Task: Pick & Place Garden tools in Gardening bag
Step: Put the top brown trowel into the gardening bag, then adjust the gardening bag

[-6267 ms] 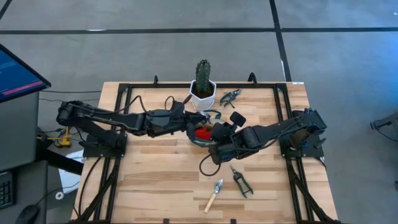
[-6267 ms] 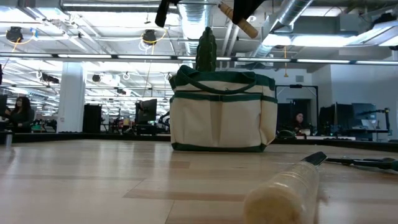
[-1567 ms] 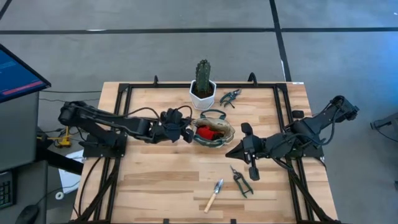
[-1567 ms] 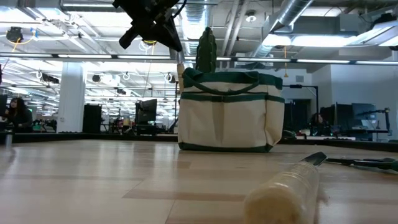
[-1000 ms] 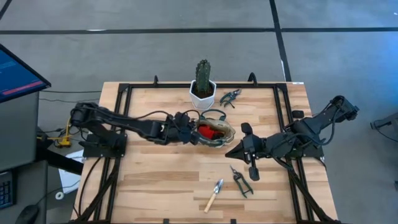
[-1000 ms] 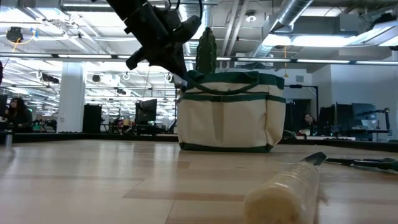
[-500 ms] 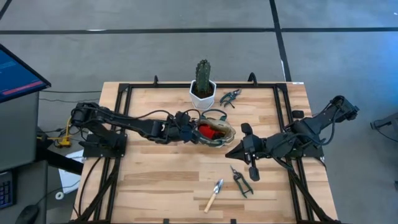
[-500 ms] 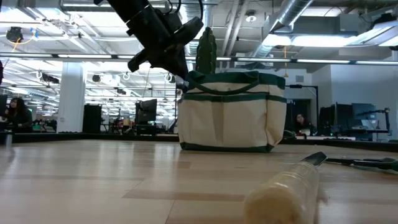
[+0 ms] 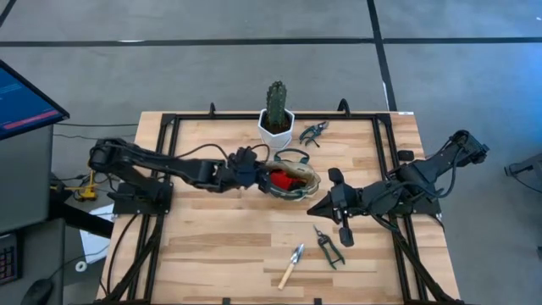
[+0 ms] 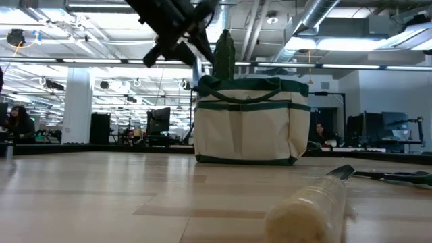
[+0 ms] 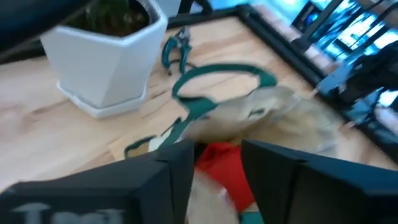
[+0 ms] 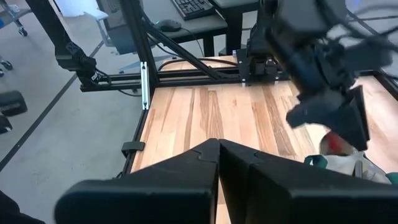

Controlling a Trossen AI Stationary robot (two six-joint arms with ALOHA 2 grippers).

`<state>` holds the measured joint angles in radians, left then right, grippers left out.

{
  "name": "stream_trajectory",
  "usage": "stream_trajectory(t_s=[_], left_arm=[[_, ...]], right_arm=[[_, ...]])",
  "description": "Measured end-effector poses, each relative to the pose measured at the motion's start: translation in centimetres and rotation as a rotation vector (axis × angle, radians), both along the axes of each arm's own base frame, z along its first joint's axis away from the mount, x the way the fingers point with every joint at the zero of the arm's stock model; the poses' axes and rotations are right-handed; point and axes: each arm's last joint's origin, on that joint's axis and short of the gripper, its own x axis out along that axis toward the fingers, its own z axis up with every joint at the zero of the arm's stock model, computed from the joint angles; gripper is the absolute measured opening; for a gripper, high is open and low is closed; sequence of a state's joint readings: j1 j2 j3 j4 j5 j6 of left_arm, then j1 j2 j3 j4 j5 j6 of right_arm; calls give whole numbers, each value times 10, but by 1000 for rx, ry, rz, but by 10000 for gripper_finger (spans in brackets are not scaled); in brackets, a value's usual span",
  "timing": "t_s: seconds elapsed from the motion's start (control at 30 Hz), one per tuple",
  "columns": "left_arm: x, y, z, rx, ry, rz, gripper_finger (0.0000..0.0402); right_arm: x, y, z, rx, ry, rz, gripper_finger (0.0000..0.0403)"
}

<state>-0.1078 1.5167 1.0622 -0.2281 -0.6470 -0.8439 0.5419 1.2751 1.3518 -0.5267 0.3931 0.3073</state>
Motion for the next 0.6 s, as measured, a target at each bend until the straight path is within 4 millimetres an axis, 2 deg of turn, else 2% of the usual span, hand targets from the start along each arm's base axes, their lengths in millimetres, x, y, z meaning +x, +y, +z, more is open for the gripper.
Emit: stream_trajectory(t_s=[0.23,0.43,0.6], left_arm=[[-18,1,32,58,-55,-48,145],[-29,2,48,64,-104,-53,131],[-36,2,53,109,-57,-122,108]], right_arm=[[0,0,0,-2,4,0,0],[0,0,0,-2,5,0,0],[-1,0,-1,27,18,-17,0]])
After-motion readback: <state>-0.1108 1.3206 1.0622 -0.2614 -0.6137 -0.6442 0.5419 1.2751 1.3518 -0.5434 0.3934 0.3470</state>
